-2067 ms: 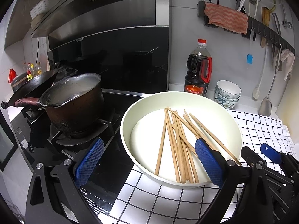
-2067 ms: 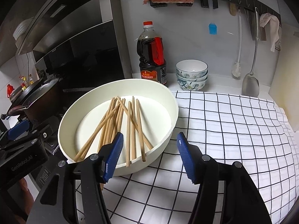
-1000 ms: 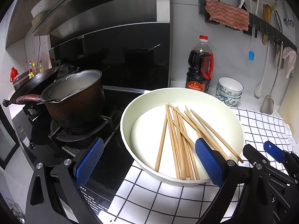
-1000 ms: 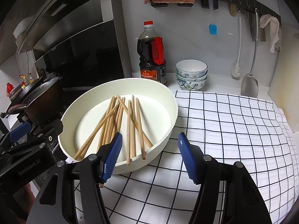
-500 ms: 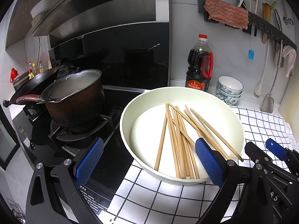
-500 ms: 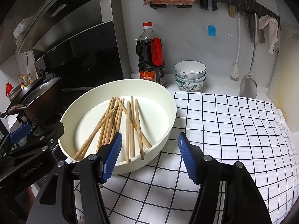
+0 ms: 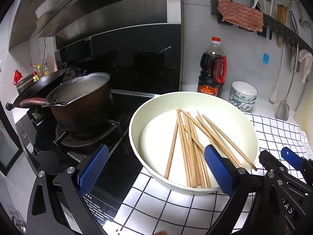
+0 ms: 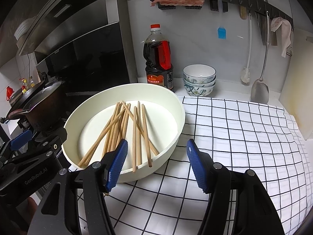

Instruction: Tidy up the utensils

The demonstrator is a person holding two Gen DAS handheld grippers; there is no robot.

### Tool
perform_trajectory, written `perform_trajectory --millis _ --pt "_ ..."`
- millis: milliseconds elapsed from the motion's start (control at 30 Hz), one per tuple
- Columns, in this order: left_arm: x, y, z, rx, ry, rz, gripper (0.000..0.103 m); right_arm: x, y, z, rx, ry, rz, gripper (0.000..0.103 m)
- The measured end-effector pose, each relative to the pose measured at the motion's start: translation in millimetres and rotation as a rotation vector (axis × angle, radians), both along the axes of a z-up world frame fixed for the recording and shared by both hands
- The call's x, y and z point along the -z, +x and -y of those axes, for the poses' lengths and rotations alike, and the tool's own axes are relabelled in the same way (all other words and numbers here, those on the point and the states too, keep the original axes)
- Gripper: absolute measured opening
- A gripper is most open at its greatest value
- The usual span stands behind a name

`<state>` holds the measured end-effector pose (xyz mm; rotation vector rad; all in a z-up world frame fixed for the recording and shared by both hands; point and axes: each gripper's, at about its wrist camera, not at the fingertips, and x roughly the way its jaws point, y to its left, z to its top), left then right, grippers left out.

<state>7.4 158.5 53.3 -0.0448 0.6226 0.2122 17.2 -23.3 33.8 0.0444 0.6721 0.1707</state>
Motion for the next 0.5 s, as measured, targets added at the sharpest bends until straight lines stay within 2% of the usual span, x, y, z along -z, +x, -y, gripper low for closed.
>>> perform_trajectory --millis 500 --pt "2.0 -1.0 -3.8 0.022 -0.028 0.007 0.097 1.6 1.5 -4.1 -0.012 -0.003 -0.007 0.06"
